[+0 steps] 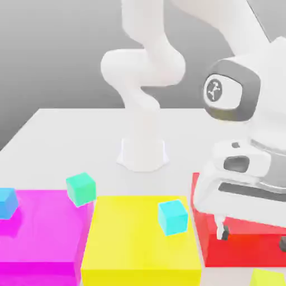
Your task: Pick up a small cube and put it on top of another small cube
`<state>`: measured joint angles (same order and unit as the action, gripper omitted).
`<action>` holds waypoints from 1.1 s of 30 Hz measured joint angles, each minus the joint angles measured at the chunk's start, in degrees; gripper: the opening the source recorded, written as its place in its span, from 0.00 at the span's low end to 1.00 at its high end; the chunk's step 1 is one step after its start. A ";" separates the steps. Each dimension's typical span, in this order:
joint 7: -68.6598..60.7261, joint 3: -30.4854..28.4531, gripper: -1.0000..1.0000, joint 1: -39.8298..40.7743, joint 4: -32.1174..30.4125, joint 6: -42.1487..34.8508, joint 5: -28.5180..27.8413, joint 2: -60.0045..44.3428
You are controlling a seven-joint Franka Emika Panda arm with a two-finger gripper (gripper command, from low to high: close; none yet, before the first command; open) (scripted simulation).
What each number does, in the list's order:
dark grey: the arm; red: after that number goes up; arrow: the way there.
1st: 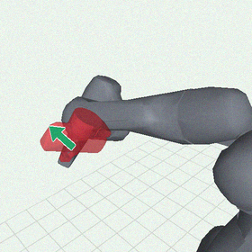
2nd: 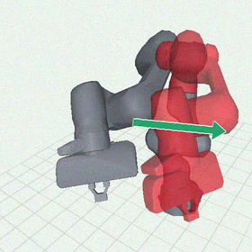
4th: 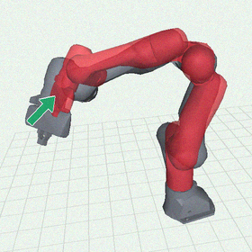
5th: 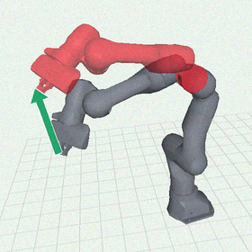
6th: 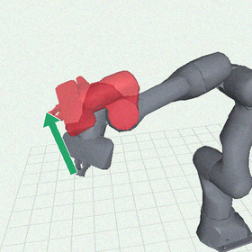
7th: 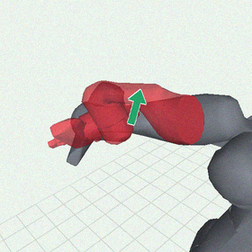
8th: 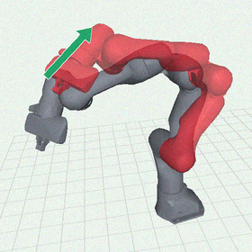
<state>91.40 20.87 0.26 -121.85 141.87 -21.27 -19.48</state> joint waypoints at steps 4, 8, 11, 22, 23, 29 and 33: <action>2.51 1.15 0.50 -1.49 0.83 2.47 2.16 -6.18; 5.40 -1.48 0.50 -4.25 2.60 7.84 -0.17 -14.14; 5.91 -2.25 0.00 -4.89 2.96 8.97 -0.84 -15.64; 3.26 -0.64 0.00 -0.84 -1.53 2.25 3.02 -5.19; 3.32 -1.37 0.00 -0.05 -2.77 1.54 2.95 -3.62; 3.34 -5.96 0.00 5.16 -10.55 -2.09 3.36 6.36; 2.71 -9.03 0.00 9.11 -15.90 -4.07 4.87 13.69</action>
<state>94.12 11.84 9.37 -137.75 137.80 -16.41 -5.79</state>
